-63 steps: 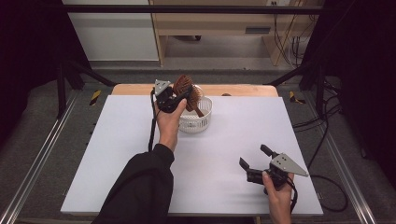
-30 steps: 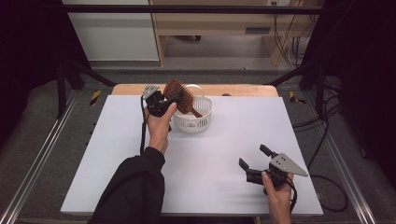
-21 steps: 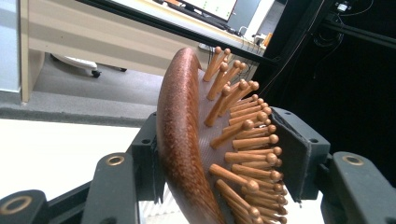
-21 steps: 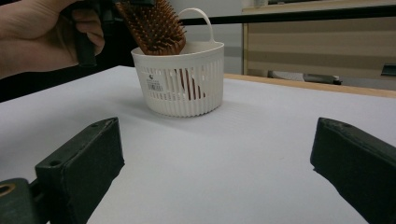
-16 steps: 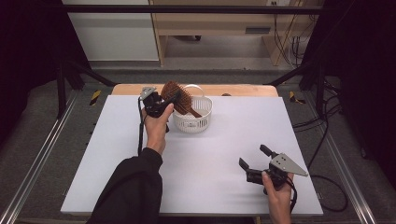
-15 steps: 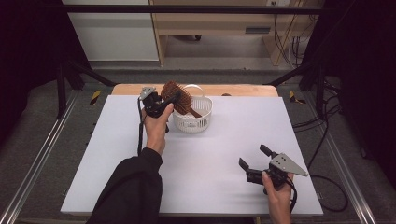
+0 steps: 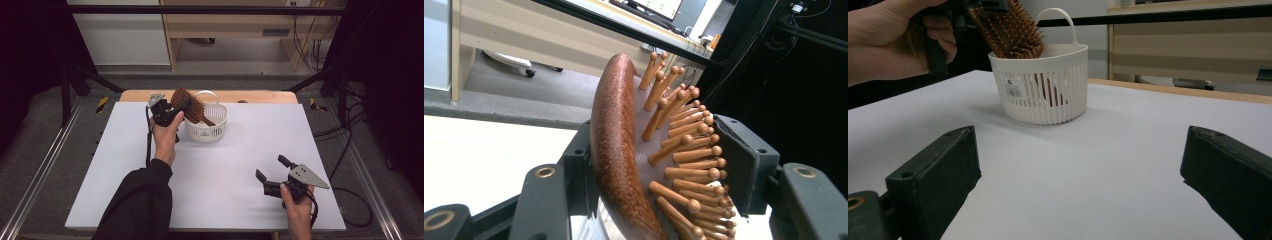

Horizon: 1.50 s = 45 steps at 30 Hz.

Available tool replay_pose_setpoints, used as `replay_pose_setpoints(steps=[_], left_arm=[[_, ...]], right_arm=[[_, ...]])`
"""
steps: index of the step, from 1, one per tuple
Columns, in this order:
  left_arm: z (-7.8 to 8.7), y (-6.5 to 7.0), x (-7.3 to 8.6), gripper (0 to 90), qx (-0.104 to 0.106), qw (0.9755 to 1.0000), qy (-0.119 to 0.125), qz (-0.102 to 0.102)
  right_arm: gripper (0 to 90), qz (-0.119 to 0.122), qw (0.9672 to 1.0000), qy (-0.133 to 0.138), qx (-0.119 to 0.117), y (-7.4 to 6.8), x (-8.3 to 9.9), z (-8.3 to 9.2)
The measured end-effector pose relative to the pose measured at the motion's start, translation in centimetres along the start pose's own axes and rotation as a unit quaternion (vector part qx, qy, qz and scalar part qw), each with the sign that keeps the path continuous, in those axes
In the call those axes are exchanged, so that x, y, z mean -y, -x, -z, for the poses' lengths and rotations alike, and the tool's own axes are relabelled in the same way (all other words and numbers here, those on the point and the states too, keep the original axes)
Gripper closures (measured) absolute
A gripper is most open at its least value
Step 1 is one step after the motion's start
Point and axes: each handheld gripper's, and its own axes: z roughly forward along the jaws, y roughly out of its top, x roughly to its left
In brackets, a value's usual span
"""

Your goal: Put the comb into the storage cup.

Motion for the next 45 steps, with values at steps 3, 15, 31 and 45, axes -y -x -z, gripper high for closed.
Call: replay_pose_setpoints(steps=[3,15,31,45], left_arm=[[0.1,0.0,0.0,40.7,0.0,1.0,0.0,0.0],[0.3,-0.4,0.0,40.1,-0.003,1.0,-0.002,-0.002],[0.3,-0.9,0.1,39.6,-0.004,1.0,-0.006,0.004],[0.3,-1.1,0.2,39.3,-0.004,0.9999,-0.007,0.009]], right_arm=[[3.0,0.0,1.0,0.001,0.001,0.0,0.0,0.0],[3.0,0.002,1.0,-0.001,0.0,0.0,0.0,-0.1],[3.0,0.001,1.0,-0.003,-0.003,-0.1,0.1,-0.1],[3.0,0.002,1.0,-0.004,-0.005,-0.2,0.1,-0.2]])
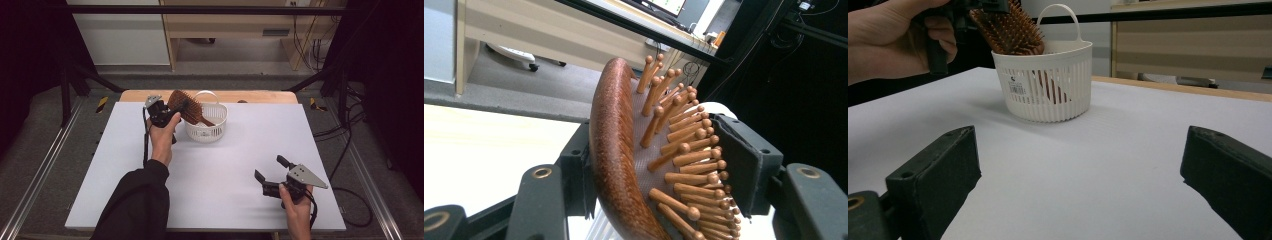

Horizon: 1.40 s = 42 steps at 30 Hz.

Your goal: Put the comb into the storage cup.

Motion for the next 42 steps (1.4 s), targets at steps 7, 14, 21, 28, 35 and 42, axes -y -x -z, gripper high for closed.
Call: replay_pose_setpoints(steps=[7,14,21,28,35,42], left_arm=[[0.01,-0.07,0.05,39.2,0.001,1.0,-0.002,0.0],[-0.07,-0.15,0.09,38.9,0.001,1.0,0.0,0.002],[-0.07,-0.13,0.09,38.3,-0.001,1.0,0.001,-0.001],[0.04,-0.08,-0.03,37.1,-0.009,0.9999,0.004,-0.013],[0.03,-0.11,-0.02,37.2,-0.009,0.9999,0.004,-0.013],[0.03,-0.1,-0.01,36.9,-0.011,0.9998,0.004,-0.016]], right_arm=[[3.0,0.0,1.0,0.0,0.0,-0.03,0.0,-0.01],[3.0,0.0,1.0,0.0,0.0,-0.03,0.0,0.0],[3.0,0.0,1.0,0.0,0.0,0.01,-0.01,0.02],[3.0,0.0,1.0,-0.002,0.0,-0.04,0.01,0.0],[3.0,-0.001,1.0,-0.001,0.0,-0.04,0.01,-0.02],[3.0,-0.001,1.0,-0.001,0.0,-0.03,0.01,-0.02]])
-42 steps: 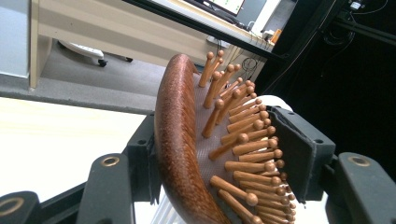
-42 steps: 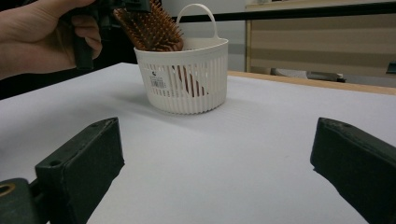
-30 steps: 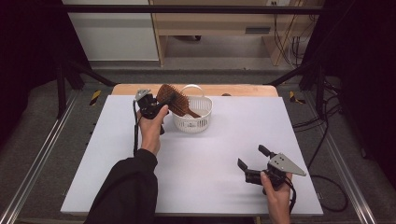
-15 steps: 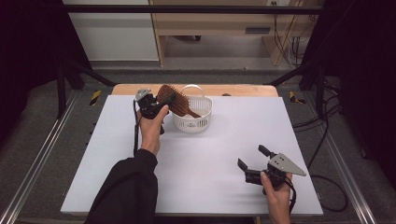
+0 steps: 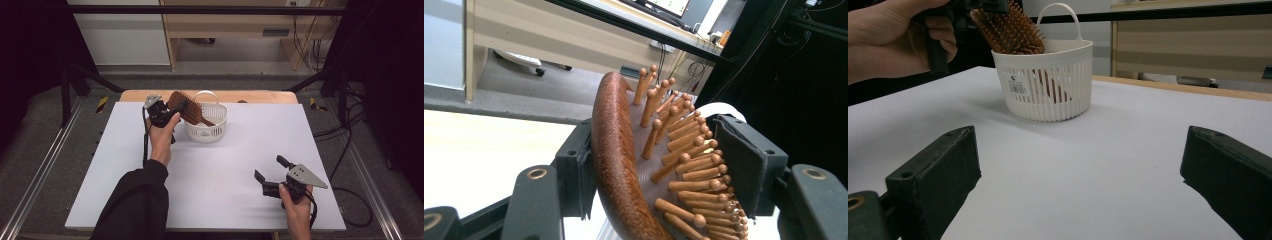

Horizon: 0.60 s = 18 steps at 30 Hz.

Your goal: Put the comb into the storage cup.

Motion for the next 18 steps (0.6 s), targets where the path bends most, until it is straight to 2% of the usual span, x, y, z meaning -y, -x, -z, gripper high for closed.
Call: replay_pose_setpoints(steps=[18], left_arm=[[-0.05,-0.12,0.02,34.3,-0.01,0.9999,-0.001,-0.003]], right_arm=[[3.0,0.0,1.0,-0.001,-0.001,-0.01,0.02,-0.04]])
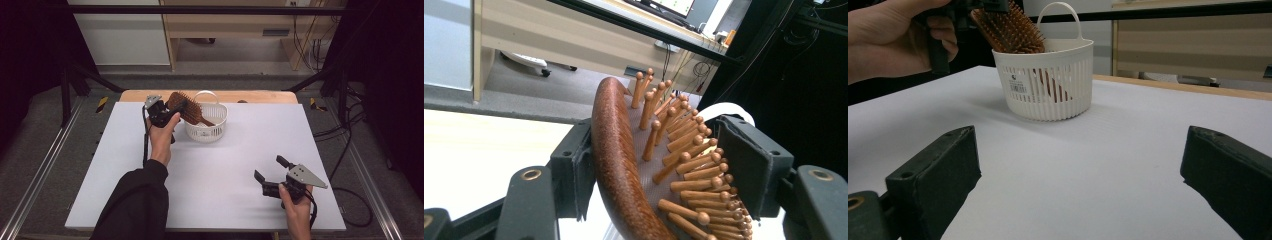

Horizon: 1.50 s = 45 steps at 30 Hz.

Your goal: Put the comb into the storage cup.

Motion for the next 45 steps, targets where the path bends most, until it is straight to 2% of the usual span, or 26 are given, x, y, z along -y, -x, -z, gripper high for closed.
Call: replay_pose_setpoints(steps=[14,32,45], left_arm=[[0.06,-0.21,-0.04,31.7,-0.01,0.9999,-0.001,-0.007],[0.01,-0.35,-0.02,31.0,-0.011,0.9999,0.0,-0.005],[-0.01,-0.32,0.0,29.8,-0.011,0.9999,0.002,-0.011]], right_arm=[[3.0,0.001,1.0,-0.001,-0.002,-0.01,0.01,-0.02],[2.9,0.001,1.0,-0.003,-0.003,-0.03,0.04,-0.06],[2.9,0.001,1.0,-0.004,-0.005,-0.05,0.05,-0.08]])
